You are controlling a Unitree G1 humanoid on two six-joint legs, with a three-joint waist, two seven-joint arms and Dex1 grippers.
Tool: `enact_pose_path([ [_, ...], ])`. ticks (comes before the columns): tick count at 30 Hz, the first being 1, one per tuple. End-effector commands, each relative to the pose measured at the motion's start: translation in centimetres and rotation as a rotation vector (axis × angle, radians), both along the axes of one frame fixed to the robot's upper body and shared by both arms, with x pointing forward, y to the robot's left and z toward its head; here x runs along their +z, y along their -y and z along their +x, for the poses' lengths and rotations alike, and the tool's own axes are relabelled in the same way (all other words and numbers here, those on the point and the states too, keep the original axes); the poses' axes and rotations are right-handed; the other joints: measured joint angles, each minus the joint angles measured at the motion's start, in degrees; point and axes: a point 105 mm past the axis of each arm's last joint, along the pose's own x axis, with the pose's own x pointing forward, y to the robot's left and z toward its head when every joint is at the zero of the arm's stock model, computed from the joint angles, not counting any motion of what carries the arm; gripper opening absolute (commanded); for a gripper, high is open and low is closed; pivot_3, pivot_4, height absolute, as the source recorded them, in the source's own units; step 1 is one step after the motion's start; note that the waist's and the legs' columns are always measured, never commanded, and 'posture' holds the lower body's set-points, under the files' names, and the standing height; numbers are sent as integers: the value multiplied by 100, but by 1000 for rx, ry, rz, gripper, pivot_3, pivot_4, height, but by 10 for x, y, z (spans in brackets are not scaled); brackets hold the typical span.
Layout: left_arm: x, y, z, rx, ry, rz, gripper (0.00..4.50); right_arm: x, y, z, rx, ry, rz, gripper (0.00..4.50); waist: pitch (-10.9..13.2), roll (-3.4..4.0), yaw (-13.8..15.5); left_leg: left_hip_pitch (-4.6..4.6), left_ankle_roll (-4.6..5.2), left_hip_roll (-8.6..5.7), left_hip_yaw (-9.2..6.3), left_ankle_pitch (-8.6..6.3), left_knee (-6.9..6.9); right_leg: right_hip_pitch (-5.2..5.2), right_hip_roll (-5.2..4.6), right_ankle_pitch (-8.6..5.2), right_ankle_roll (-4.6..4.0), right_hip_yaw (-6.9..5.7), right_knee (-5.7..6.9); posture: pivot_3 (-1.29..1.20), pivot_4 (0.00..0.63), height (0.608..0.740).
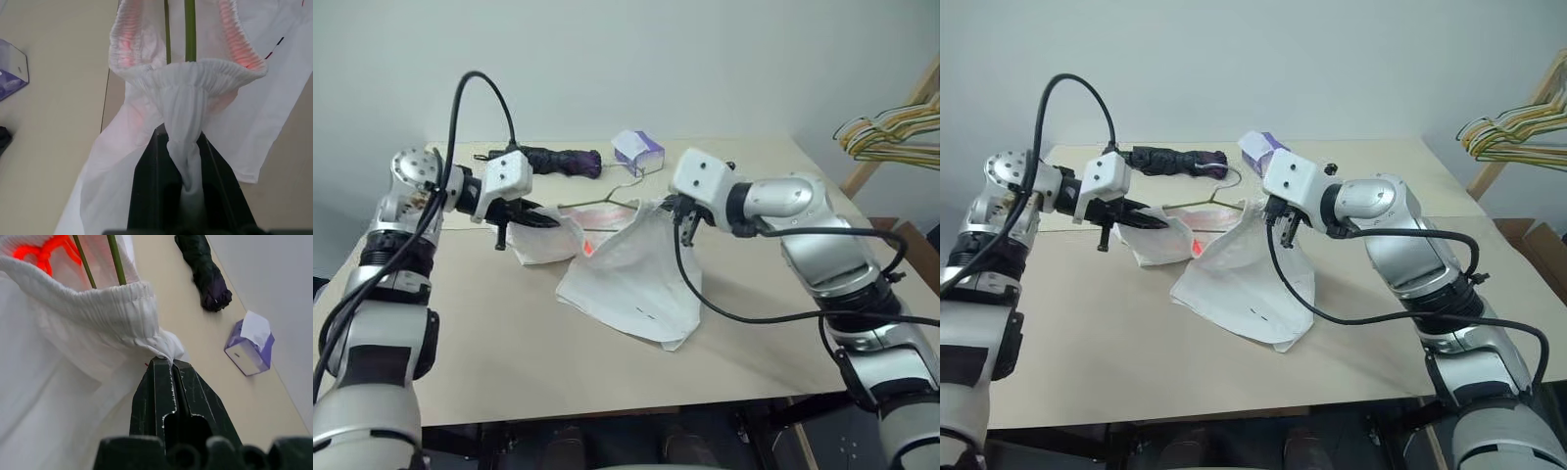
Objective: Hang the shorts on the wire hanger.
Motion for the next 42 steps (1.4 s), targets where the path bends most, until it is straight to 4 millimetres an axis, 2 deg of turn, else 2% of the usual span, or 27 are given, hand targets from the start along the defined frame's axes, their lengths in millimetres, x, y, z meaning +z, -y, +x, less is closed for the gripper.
enact_pose_path([
  [1, 19, 5, 1, -14, 74, -49, 0, 8, 3, -5, 43, 104, -66, 68, 0, 0, 18, 0, 0, -2, 0, 0, 0, 1, -2, 0, 0, -1, 0, -12, 0, 740],
  [2, 21, 6, 1, -16, 76, -57, 0, 4, 3, -8, 68, 108, -85, 372, 0, 0, 21, -1, 0, -2, 1, 0, 0, 1, -3, 0, 0, -3, -1, -12, 0, 740],
  [4, 23, 6, 1, -22, 79, -67, 0, 1, 4, -10, 89, 96, -86, 688, 0, -1, 12, -1, 0, -2, 1, 0, 0, 3, -3, 0, 1, -4, -3, -14, 0, 740],
  [8, 24, 5, -4, -50, 64, -63, 0, -6, 11, -3, 73, 106, -103, 1971, 0, -1, -26, 2, 0, 0, 1, 0, 0, 2, 0, 0, 0, -2, 1, -16, 0, 740],
  [14, 20, 5, -6, -63, 51, -52, 0, -7, 17, 4, 89, 134, -106, 1971, 0, -1, -18, 2, 0, 0, 1, 0, 0, 2, 0, 0, 0, -2, -1, -18, 0, 740],
  [20, 20, 9, -8, -103, 47, -56, 0, -7, 12, -3, 190, 102, -77, 1971, 0, -1, -15, 3, 0, 0, 0, 0, 0, 3, 0, 0, 0, -2, -1, -26, 0, 740],
  [28, 27, 15, -12, -150, 60, -90, 0, -19, 11, 0, 237, -57, -62, 1971, 0, -1, -23, 4, 0, 0, 0, 0, 1, 5, -1, 0, 0, -1, -1, -26, 0, 740],
  [31, 27, 14, -12, -148, 58, -97, 0, -18, 10, -3, 254, -81, -23, 1395, 0, -1, -23, 5, 0, 0, -2, 0, 0, 5, 0, 0, 0, -3, 0, -25, 0, 740],
  [35, 20, 10, -9, -128, 64, -76, 0, -17, 12, -2, 231, -81, 1, 68, -1, -1, -22, 4, 0, 0, -1, 0, 1, 5, 0, 0, 0, -2, 0, -34, 0, 740],
  [41, 19, 13, -3, -97, 40, -90, 0, -18, 14, -2, 214, -99, 21, 25, -1, -1, -34, 4, 0, 0, -1, 0, 1, 4, 0, 0, 0, -3, 0, -46, 0, 740],
  [42, 20, 14, -3, -103, 48, -100, 612, -18, 14, -2, 211, -101, 27, 0, -1, -1, -33, 4, 0, 0, -1, 0, 1, 4, 0, 0, 0, -3, 0, -51, 0, 740],
])
